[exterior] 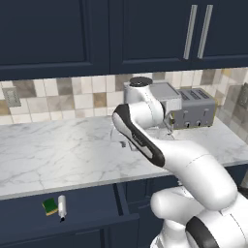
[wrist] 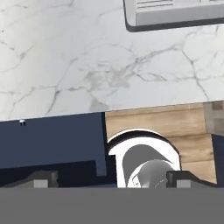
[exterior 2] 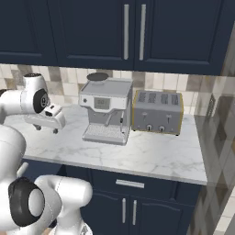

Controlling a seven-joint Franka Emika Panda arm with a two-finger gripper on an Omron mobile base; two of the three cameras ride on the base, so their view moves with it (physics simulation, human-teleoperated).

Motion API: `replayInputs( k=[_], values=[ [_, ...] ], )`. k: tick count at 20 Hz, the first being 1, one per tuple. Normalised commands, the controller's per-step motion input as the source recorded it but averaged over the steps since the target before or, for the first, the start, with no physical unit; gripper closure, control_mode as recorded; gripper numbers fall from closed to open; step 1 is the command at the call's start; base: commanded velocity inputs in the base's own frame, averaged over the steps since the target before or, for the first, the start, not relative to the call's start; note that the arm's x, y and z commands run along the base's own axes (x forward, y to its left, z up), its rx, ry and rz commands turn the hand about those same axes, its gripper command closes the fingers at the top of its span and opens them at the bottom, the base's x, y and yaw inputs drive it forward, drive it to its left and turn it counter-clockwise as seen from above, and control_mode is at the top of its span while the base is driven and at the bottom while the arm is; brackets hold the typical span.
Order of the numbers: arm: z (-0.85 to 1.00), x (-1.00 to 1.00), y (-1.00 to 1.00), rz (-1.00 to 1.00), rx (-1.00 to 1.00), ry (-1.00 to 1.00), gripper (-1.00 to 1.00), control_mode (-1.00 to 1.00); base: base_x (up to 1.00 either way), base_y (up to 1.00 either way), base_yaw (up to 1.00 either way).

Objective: Restock the sink supplies by placing the sponge and soap dispenser on the counter and next to the sink. Make sure the soap dispenser is upright.

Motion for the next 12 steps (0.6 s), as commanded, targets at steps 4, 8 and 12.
replayInputs(
  k=[4, 8, 12],
  values=[
    [-0.56, -0.64, 1.0, 0.0, 0.0, 0.02, -1.0, -1.0, 0.0, 0.0, 0.0],
    [-0.6, -0.89, 1.0, 0.02, -0.03, 0.0, -1.0, -1.0, 0.0, 0.0, 0.0],
    [-0.68, -0.4, 0.96, 0.09, -0.07, 0.03, -1.0, -1.0, 0.0, 0.0, 0.0]
  ],
)
